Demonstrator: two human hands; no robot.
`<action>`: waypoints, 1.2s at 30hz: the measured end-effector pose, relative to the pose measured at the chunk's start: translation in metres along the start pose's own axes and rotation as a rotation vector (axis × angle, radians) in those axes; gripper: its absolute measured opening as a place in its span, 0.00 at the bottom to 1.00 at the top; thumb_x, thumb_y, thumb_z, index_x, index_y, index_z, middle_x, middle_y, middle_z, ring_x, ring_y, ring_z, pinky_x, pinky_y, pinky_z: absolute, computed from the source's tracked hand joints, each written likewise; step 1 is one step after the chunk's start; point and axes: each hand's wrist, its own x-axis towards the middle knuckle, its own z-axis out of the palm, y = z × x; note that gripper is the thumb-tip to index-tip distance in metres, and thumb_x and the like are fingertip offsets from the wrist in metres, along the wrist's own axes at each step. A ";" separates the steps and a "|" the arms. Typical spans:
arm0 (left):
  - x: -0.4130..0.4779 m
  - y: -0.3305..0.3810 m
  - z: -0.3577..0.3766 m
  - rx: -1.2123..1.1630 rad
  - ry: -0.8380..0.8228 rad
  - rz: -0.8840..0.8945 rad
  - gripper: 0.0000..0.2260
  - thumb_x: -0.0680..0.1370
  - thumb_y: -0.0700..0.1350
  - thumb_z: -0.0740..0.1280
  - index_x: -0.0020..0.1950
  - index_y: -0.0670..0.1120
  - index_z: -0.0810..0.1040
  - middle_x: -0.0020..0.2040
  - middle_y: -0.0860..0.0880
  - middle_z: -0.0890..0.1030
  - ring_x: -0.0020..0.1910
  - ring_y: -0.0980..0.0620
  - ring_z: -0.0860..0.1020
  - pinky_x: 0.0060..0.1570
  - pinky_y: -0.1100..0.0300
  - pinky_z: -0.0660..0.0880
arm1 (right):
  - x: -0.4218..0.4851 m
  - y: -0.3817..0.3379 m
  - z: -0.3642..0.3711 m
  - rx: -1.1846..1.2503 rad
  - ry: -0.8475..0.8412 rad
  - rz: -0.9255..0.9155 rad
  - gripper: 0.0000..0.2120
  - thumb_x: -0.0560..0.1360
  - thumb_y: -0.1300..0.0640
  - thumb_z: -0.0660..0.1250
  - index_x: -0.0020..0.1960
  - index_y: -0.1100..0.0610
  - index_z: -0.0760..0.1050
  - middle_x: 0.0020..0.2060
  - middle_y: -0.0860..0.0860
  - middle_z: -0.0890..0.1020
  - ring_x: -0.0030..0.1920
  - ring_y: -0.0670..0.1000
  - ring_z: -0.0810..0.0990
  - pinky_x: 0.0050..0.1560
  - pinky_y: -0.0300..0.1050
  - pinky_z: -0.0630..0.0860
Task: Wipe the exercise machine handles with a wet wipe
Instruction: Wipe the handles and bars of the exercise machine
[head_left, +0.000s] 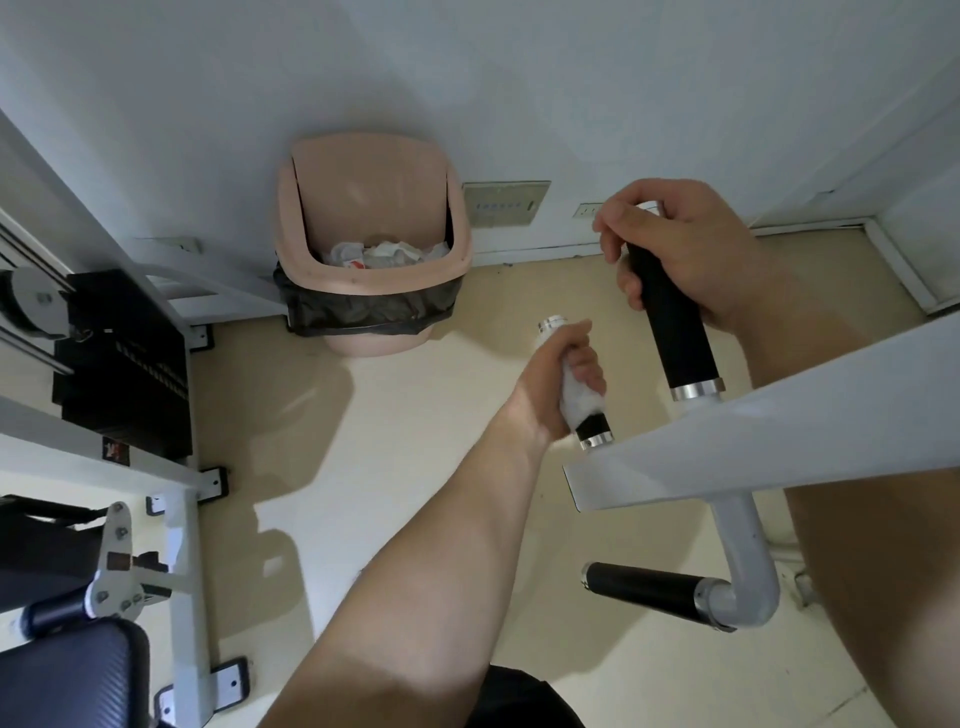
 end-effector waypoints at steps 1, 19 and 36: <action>-0.001 -0.008 -0.008 -0.087 -0.076 -0.035 0.14 0.74 0.43 0.70 0.30 0.49 0.71 0.23 0.55 0.69 0.20 0.58 0.68 0.24 0.66 0.67 | 0.001 0.001 0.000 0.007 -0.002 0.009 0.10 0.82 0.54 0.64 0.46 0.60 0.75 0.32 0.51 0.76 0.25 0.50 0.73 0.27 0.42 0.73; -0.009 -0.007 -0.025 -0.153 -0.218 -0.188 0.15 0.70 0.41 0.72 0.29 0.48 0.68 0.23 0.53 0.67 0.21 0.56 0.67 0.27 0.65 0.65 | 0.004 0.000 0.010 0.049 0.014 -0.026 0.12 0.82 0.58 0.64 0.39 0.56 0.73 0.29 0.53 0.74 0.24 0.52 0.72 0.26 0.43 0.72; -0.026 -0.004 -0.032 -0.058 -0.225 -0.204 0.15 0.71 0.39 0.69 0.29 0.47 0.68 0.23 0.53 0.65 0.21 0.56 0.64 0.26 0.63 0.67 | -0.001 -0.003 0.022 0.083 0.013 -0.035 0.11 0.81 0.57 0.64 0.41 0.56 0.74 0.29 0.52 0.75 0.25 0.50 0.72 0.27 0.41 0.72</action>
